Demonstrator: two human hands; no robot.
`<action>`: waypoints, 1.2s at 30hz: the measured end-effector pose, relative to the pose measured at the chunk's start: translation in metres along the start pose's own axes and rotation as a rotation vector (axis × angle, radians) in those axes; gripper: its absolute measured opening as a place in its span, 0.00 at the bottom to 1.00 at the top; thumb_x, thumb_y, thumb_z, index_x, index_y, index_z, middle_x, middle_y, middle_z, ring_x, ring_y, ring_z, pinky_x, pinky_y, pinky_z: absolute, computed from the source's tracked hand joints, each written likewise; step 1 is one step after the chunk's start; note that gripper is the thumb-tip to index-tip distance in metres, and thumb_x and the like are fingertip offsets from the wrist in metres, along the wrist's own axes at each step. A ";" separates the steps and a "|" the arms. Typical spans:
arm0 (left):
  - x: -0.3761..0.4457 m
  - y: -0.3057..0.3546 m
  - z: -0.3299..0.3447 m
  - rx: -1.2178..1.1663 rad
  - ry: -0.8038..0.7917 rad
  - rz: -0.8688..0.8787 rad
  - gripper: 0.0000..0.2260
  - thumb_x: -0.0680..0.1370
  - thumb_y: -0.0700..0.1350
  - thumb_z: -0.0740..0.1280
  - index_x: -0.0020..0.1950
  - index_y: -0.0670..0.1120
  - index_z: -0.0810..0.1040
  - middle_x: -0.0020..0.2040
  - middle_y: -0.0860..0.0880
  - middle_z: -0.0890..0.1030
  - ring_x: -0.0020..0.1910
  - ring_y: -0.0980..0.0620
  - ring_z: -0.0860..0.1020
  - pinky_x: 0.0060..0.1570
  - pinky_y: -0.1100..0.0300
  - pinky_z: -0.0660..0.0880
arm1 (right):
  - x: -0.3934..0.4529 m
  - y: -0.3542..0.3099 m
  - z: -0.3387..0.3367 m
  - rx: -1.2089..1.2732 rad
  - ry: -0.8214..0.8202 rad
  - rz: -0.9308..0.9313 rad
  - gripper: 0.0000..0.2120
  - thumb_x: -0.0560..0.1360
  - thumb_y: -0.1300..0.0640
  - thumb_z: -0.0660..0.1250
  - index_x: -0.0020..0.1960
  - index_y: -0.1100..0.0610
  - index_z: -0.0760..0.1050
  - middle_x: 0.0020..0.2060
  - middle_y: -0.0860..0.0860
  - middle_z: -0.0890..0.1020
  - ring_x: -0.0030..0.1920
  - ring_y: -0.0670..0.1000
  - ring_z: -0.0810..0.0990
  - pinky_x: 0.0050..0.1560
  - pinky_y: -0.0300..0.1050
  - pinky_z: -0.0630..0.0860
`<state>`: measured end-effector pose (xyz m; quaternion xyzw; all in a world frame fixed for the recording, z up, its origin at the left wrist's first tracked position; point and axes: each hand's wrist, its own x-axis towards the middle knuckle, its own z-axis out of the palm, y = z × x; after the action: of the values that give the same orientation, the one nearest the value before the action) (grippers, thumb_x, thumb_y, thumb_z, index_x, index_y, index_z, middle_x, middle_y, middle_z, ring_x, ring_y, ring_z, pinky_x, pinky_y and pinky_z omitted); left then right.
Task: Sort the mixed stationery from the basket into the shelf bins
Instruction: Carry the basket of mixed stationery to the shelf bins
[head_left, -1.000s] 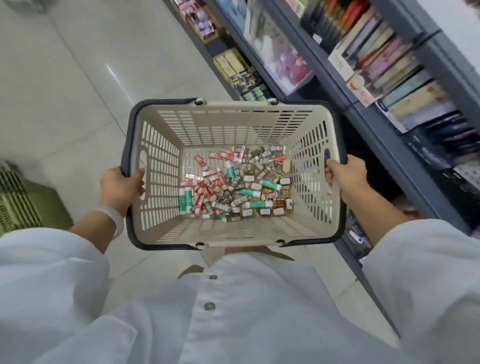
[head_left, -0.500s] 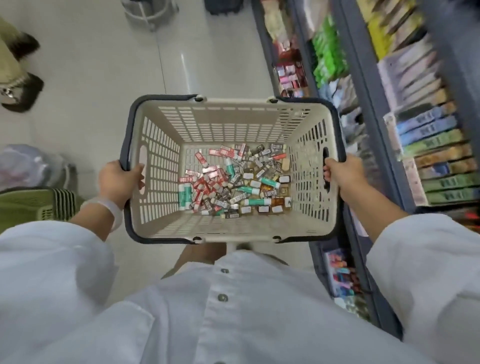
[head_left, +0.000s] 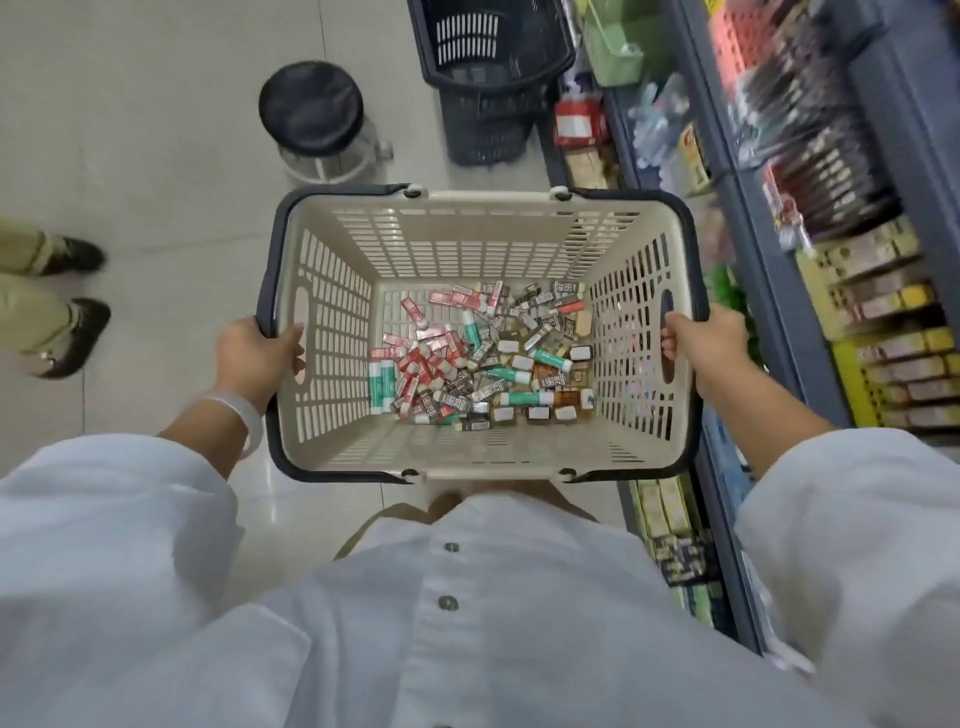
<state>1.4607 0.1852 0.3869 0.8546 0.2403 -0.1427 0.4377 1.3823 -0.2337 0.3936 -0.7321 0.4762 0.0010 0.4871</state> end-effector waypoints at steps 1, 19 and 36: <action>0.025 0.019 0.005 -0.008 -0.008 0.006 0.10 0.76 0.45 0.66 0.36 0.45 0.73 0.30 0.47 0.78 0.28 0.49 0.77 0.41 0.52 0.77 | 0.022 -0.018 0.011 0.012 -0.004 0.004 0.02 0.74 0.65 0.63 0.46 0.61 0.74 0.30 0.52 0.76 0.28 0.49 0.73 0.34 0.44 0.75; 0.446 0.358 0.076 0.341 -0.143 0.208 0.13 0.74 0.47 0.67 0.37 0.38 0.78 0.35 0.40 0.78 0.35 0.45 0.75 0.41 0.51 0.75 | 0.281 -0.283 0.164 0.184 0.221 0.240 0.03 0.74 0.63 0.63 0.45 0.61 0.75 0.28 0.54 0.75 0.26 0.51 0.71 0.30 0.43 0.72; 0.707 0.629 0.162 0.511 -0.424 0.444 0.04 0.75 0.40 0.65 0.45 0.40 0.77 0.31 0.46 0.78 0.31 0.48 0.77 0.35 0.56 0.77 | 0.383 -0.398 0.316 0.529 0.544 0.578 0.08 0.75 0.63 0.65 0.37 0.61 0.71 0.29 0.55 0.75 0.22 0.47 0.73 0.24 0.38 0.69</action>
<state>2.3889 -0.0598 0.3993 0.9187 -0.0892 -0.2731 0.2712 2.0158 -0.2463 0.3324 -0.3941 0.7545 -0.1765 0.4943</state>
